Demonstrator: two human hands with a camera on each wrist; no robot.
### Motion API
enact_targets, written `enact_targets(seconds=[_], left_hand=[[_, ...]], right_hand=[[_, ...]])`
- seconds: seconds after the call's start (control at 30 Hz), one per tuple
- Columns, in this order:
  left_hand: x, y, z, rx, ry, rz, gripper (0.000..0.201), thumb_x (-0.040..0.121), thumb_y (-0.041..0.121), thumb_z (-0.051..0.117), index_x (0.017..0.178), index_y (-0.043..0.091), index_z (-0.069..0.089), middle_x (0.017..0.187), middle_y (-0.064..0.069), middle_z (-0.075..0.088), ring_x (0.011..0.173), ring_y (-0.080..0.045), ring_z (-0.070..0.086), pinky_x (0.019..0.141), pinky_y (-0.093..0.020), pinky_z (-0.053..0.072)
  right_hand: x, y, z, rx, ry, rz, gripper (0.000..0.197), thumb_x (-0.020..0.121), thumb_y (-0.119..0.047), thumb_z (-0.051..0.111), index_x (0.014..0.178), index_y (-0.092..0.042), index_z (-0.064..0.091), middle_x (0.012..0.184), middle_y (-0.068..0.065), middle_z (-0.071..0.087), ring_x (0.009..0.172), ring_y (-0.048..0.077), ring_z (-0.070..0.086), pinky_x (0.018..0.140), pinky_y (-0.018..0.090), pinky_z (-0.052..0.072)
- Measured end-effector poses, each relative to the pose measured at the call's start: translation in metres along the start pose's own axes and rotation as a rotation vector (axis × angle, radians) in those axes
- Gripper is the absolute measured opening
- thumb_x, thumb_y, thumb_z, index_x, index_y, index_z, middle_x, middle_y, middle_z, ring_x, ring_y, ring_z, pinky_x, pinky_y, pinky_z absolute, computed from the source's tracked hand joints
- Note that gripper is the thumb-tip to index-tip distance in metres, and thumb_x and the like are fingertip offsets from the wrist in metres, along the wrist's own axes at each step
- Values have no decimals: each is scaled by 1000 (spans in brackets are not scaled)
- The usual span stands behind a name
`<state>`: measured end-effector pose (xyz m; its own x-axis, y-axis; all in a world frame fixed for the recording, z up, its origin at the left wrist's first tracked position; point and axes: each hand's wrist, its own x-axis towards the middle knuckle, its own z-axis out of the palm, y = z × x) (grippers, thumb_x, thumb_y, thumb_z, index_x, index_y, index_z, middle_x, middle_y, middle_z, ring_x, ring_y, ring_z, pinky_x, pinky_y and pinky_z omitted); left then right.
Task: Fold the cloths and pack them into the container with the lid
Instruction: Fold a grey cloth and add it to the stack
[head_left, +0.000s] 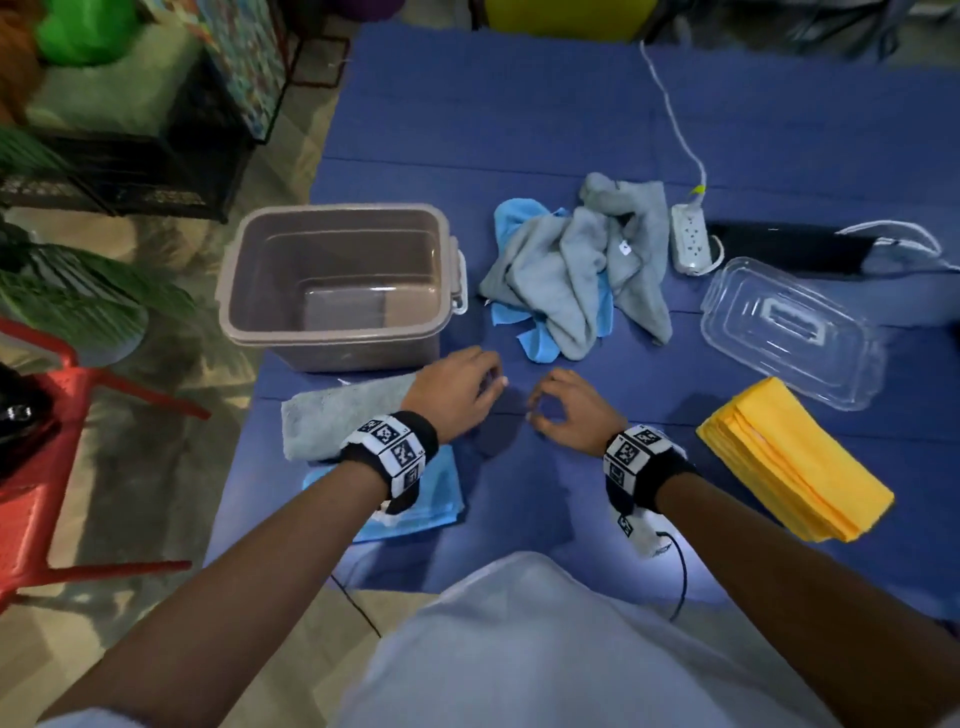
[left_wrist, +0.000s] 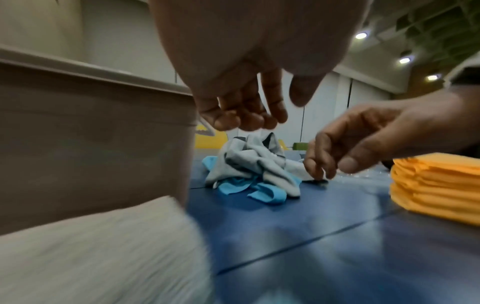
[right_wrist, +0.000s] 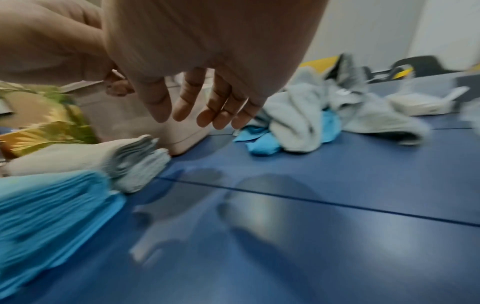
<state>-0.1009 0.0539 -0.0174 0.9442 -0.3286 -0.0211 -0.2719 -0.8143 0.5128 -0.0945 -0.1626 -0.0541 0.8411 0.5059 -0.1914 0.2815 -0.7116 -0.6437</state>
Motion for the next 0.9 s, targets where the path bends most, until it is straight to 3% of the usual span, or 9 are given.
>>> enact_targets(seconds=[0.17,0.3,0.43,0.6,0.67,0.7,0.77,0.8,0.9], left_hand=[[82,27,31,-22,-179,10,13,88,28,58,97,18,58,100,-3,58,99,-24,57,81,-38,48],[133,47,54,49,-283,11,27,88,27,58,112,17,56,116,-8,51,113,-29,50,93,-41,44],[190,64,56,114,-156,6,43,86,27,58,128,17,50,131,-11,44,118,-33,44,96,-43,42],[252,71,57,299,-33,-122,43,85,25,60,126,16,53,149,-15,27,134,-37,30,106,-46,31],[268,66,61,334,25,-170,56,82,16,62,134,17,44,156,-13,18,140,-38,24,109,-47,30],[275,62,62,335,49,-170,62,81,12,61,139,18,38,157,-12,20,139,-37,27,108,-46,33],[283,57,60,346,42,-134,60,83,11,58,139,17,39,147,-14,39,129,-34,41,101,-44,39],[285,55,58,360,20,-117,52,85,13,56,135,17,45,137,-15,50,124,-34,44,98,-44,40],[276,60,45,349,11,-50,25,90,21,55,114,16,62,110,-16,63,114,-34,48,90,-42,39]], right_hand=[[-21,50,-41,41,157,153,10,82,-14,68,92,-15,65,93,4,55,94,21,54,89,32,42],[-36,79,-58,86,236,186,11,83,-12,67,90,-19,64,95,6,57,92,19,57,87,30,44],[-35,98,-76,118,259,230,11,84,-7,65,91,-16,64,96,6,56,93,18,56,86,25,40],[-18,114,-82,168,283,258,13,83,-2,63,92,-12,66,96,4,55,92,24,59,86,26,41],[-12,117,-79,195,278,241,14,83,-1,62,92,-10,66,95,0,53,92,22,58,86,18,37],[-9,118,-78,203,276,229,15,82,0,61,92,-9,67,95,-1,52,92,21,58,86,13,34],[-4,120,-75,225,276,200,16,81,2,61,92,-9,67,94,1,53,93,21,58,85,5,32],[-2,120,-75,234,271,182,17,81,1,62,93,-9,67,95,2,55,93,21,58,87,7,34],[6,121,-80,255,315,146,20,81,0,62,96,-12,66,99,4,57,94,18,59,91,28,45]])
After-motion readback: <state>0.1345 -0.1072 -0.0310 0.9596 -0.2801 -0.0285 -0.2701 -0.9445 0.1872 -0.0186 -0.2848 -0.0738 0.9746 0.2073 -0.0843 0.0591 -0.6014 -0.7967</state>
